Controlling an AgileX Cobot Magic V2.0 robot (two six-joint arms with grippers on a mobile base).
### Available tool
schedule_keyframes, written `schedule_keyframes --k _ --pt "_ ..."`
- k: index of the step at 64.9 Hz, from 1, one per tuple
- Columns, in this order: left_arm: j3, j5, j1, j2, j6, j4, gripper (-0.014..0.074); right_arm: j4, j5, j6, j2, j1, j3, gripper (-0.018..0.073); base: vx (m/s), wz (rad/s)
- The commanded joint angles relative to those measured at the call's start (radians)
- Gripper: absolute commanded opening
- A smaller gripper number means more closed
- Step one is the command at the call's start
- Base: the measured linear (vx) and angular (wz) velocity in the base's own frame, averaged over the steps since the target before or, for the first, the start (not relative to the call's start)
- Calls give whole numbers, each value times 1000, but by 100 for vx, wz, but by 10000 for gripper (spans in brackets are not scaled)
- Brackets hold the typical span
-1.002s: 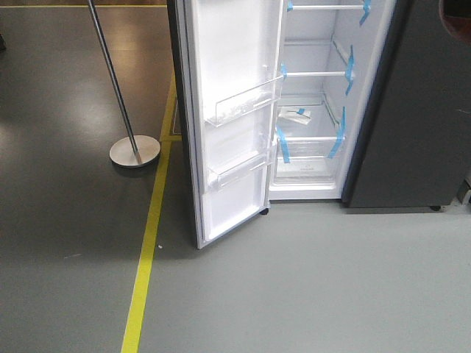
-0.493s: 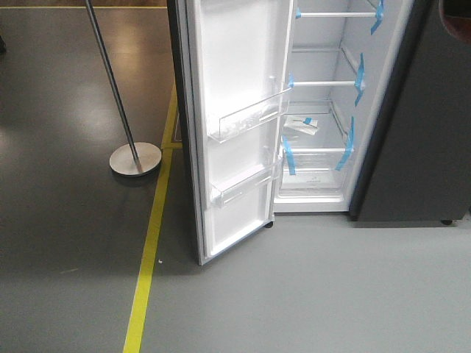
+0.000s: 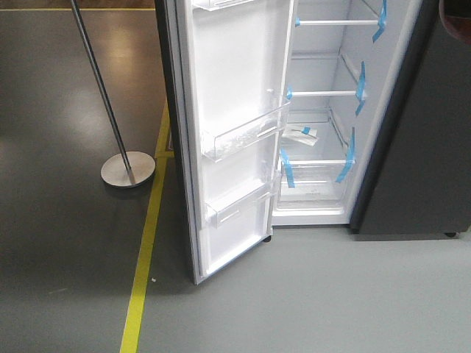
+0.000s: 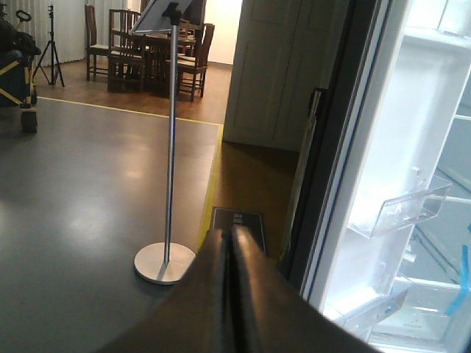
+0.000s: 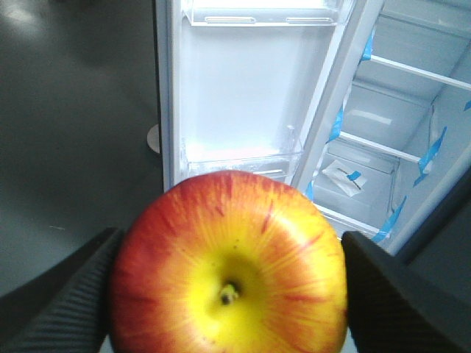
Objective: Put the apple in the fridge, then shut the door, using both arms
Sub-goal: 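Hold the apple while driving up to the open fridge door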
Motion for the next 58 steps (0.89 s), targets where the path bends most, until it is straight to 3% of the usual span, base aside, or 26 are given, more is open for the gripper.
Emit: schedule_keyframes --k 1,58 --pt "-18 -77 1 -15 -6 -7 -7 23 -78 -6 -23 -3 -29 70 15 -2" --pt "-18 -77 1 -15 -6 -7 -7 23 -78 -6 -23 -3 -29 70 11 3"
